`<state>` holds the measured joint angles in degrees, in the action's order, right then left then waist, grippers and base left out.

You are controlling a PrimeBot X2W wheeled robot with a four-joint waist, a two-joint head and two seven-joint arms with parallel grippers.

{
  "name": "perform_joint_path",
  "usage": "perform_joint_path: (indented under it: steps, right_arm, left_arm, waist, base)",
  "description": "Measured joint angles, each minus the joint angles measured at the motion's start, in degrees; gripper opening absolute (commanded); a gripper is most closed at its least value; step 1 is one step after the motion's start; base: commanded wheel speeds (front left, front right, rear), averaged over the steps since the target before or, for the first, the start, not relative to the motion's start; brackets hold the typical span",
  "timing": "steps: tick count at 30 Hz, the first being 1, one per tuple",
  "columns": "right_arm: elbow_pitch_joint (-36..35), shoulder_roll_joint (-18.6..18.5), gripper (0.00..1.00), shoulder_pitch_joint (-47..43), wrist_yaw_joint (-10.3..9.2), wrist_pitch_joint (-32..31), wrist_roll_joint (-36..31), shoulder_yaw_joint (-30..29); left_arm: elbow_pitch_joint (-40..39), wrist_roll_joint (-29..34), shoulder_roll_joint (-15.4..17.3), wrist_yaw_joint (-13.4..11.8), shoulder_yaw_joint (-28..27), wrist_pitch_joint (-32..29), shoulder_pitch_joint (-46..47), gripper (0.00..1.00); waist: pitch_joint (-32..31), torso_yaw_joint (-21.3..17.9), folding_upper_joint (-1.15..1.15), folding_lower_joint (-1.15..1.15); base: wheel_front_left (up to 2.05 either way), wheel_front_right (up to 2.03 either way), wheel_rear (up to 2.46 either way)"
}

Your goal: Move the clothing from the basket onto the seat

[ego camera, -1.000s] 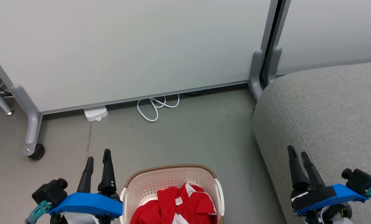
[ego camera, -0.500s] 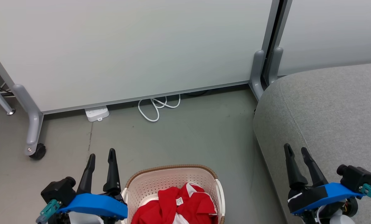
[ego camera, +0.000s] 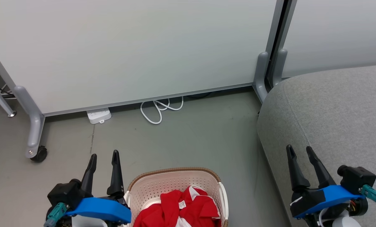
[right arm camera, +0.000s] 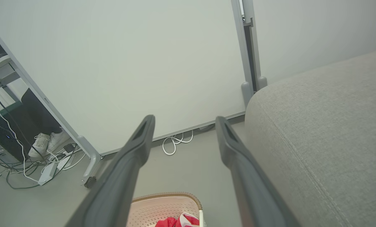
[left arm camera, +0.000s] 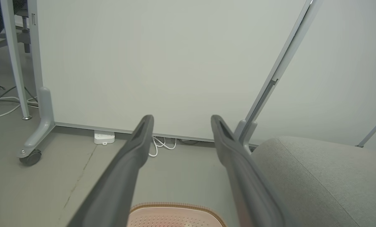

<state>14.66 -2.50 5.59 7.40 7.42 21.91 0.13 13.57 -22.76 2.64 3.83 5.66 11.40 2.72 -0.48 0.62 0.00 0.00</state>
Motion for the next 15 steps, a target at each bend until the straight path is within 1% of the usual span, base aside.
perform_joint_path:
  steps: [9, 15]
  right_arm:
    - [-0.2, -0.1, 1.00, 0.0, 0.00, 0.4, -4.3, -0.3]
    - [0.0, -0.1, 1.00, 0.1, 0.01, 0.8, -6.4, -0.4]
  left_arm:
    - [0.3, 2.5, 0.1, -0.3, 0.0, 1.1, 0.0, 1.00]
    - [0.8, 3.0, 0.1, -0.3, 0.0, 1.7, 0.0, 1.00]
  waist:
    - [-0.1, 0.1, 0.00, 0.00]
    - [-0.2, 0.1, 0.00, 0.00]
  base:
    - [0.00, 0.00, 0.00]
    - [0.00, 0.00, 0.00]
